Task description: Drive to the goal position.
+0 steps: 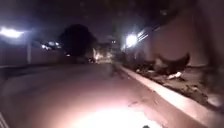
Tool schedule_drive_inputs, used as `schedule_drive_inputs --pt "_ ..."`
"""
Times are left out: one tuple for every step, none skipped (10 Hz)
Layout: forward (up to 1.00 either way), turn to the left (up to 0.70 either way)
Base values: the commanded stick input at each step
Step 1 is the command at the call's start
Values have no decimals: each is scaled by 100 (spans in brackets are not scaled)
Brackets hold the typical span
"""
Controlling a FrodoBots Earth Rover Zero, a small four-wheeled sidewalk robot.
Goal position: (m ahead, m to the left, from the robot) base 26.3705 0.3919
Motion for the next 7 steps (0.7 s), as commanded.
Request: schedule_drive_inputs --pt "70 35" --pt "70 16" --pt "70 1" --pt "70 1" --pt "70 1" --pt "70 1" --pt "70 1"
